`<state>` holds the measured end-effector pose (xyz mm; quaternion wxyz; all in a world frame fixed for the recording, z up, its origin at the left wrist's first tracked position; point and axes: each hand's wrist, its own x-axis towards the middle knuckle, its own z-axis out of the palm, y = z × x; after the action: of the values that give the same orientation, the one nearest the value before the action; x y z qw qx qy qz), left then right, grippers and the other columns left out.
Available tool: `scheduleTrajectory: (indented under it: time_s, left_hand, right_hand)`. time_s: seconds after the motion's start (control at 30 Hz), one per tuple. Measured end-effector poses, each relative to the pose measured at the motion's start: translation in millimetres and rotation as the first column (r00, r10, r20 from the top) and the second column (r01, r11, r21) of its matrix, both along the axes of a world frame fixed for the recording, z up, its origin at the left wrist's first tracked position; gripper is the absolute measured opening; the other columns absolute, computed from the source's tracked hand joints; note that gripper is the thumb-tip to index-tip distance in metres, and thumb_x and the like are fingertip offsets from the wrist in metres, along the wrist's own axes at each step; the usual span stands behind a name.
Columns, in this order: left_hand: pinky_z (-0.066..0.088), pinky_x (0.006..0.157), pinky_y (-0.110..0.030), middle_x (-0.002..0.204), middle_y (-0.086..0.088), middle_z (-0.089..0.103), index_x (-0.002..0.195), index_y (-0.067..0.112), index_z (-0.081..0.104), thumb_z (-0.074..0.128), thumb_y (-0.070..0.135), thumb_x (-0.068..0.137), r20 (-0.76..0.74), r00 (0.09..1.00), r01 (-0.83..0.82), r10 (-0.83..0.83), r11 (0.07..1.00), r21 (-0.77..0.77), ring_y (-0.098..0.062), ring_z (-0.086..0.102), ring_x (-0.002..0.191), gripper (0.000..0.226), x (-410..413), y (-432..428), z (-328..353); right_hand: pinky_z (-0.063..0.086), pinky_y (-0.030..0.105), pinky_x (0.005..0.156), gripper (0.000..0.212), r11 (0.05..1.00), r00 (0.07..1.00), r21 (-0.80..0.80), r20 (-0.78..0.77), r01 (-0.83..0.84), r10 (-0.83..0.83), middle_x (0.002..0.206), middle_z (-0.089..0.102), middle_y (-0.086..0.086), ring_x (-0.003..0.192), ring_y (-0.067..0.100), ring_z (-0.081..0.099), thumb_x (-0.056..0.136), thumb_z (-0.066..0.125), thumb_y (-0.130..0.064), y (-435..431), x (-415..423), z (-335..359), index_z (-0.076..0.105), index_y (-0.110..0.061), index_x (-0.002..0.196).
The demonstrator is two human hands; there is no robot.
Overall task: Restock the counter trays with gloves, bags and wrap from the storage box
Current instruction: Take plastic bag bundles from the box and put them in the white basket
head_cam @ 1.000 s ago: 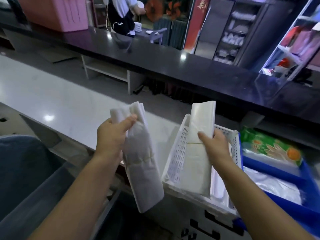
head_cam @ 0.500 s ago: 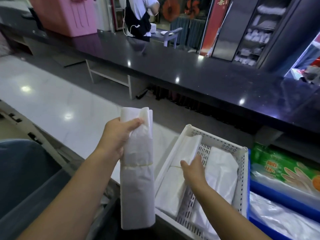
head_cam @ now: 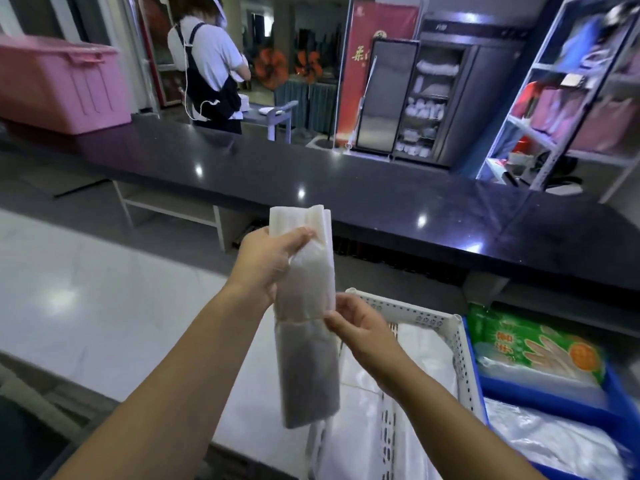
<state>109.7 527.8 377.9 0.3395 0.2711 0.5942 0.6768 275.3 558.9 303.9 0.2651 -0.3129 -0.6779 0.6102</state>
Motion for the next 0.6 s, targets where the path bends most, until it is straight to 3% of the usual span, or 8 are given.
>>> scheduleTrajectory:
  time_s: [0.1, 0.2, 0.27, 0.4, 0.47, 0.53, 0.57, 0.6]
  left_hand:
    - [0.056, 0.056, -0.028, 0.062, 0.006, 0.073, 0.077, 0.016, 0.065, 0.076, 0.028, 0.073, 0.009, 1.0, 0.009, -0.009, 0.999, 0.035, -0.008, 0.069, 0.058, 0.017, 6, 7, 4]
    - [0.053, 0.055, -0.023, 0.081, -0.001, 0.073, 0.089, 0.017, 0.065, 0.075, 0.03, 0.075, 0.019, 0.997, 0.077, -0.079, 0.994, 0.073, -0.014, 0.071, 0.073, 0.021, 10, 8, -3]
    - [0.053, 0.057, -0.021, 0.092, -0.001, 0.071, 0.096, 0.019, 0.061, 0.074, 0.028, 0.076, -0.033, 0.985, 0.17, -0.169, 0.985, 0.022, -0.014, 0.07, 0.081, 0.025, 14, 3, -17]
    - [0.06, 0.074, -0.038, 0.096, -0.005, 0.073, 0.102, 0.011, 0.062, 0.07, 0.011, 0.077, -0.039, 0.945, 0.319, -0.324, 0.943, -0.095, -0.019, 0.071, 0.086, 0.027, 35, -4, -44]
    - [0.059, 0.078, -0.044, 0.094, -0.006, 0.073, 0.096, 0.013, 0.063, 0.069, 0.008, 0.075, -0.064, 0.959, 0.269, -0.275, 0.958, -0.097, -0.021, 0.071, 0.084, 0.022, 43, -3, -48]
    - [0.059, 0.078, -0.046, 0.089, -0.003, 0.072, 0.09, 0.019, 0.063, 0.068, 0.013, 0.074, -0.127, 0.971, 0.189, -0.201, 0.977, -0.102, -0.021, 0.07, 0.083, 0.018, 49, 0, -49]
    - [0.059, 0.077, -0.046, 0.088, -0.001, 0.072, 0.088, 0.022, 0.062, 0.068, 0.017, 0.074, -0.154, 0.974, 0.154, -0.169, 0.983, -0.103, -0.02, 0.069, 0.082, 0.017, 51, 2, -48]
    - [0.059, 0.077, -0.045, 0.087, 0.0, 0.071, 0.088, 0.024, 0.06, 0.068, 0.019, 0.075, -0.163, 0.975, 0.134, -0.149, 0.986, -0.098, -0.019, 0.069, 0.082, 0.016, 54, 4, -48]
  right_hand:
    - [0.053, 0.022, 0.068, 0.012, 0.987, 0.99, 0.095, 0.036, 0.132, -0.136, 0.091, 0.071, 0.007, 0.08, 0.016, 0.065, 0.083, 0.068, -0.018, -1, -12, 6, 0.063, -0.018, 0.095]
    - [0.047, 0.036, 0.065, 0.011, 0.962, 0.967, 0.105, 0.017, 0.251, -0.254, 0.079, 0.062, 0.015, 0.07, 0.023, 0.056, 0.082, 0.068, -0.016, 4, -8, 7, 0.062, -0.008, 0.087]
    - [0.048, 0.035, 0.061, 0.011, 0.948, 0.953, 0.108, 0.017, 0.301, -0.304, 0.075, 0.06, 0.013, 0.067, 0.022, 0.055, 0.082, 0.068, -0.017, 8, 0, 8, 0.061, -0.008, 0.085]
    - [0.057, 0.041, 0.07, 0.005, 0.912, 0.917, 0.13, 0.042, 0.389, -0.397, 0.082, 0.071, 0.008, 0.075, 0.027, 0.068, 0.08, 0.07, -0.019, 13, 16, 13, 0.066, -0.017, 0.082]
    - [0.056, 0.042, 0.075, 0.012, 0.858, 0.87, 0.287, 0.129, 0.426, -0.475, 0.089, 0.07, 0.002, 0.083, 0.023, 0.066, 0.078, 0.07, -0.024, 12, 22, 11, 0.064, -0.022, 0.089]
    - [0.047, 0.027, 0.077, 0.029, 0.672, 0.761, 0.616, 0.174, 0.412, -0.625, 0.101, 0.058, -0.01, 0.092, 0.01, 0.054, 0.077, 0.068, -0.028, 5, 26, 6, 0.057, -0.025, 0.104]
    - [0.043, 0.022, 0.078, 0.037, 0.575, 0.734, 0.728, 0.147, 0.373, -0.663, 0.105, 0.053, -0.012, 0.094, 0.007, 0.049, 0.077, 0.066, -0.032, -2, 26, 4, 0.053, -0.027, 0.111]
    - [0.041, 0.021, 0.078, 0.042, 0.536, 0.734, 0.778, 0.148, 0.327, -0.663, 0.107, 0.05, -0.012, 0.096, 0.007, 0.047, 0.077, 0.064, -0.039, -10, 24, 4, 0.05, -0.028, 0.115]
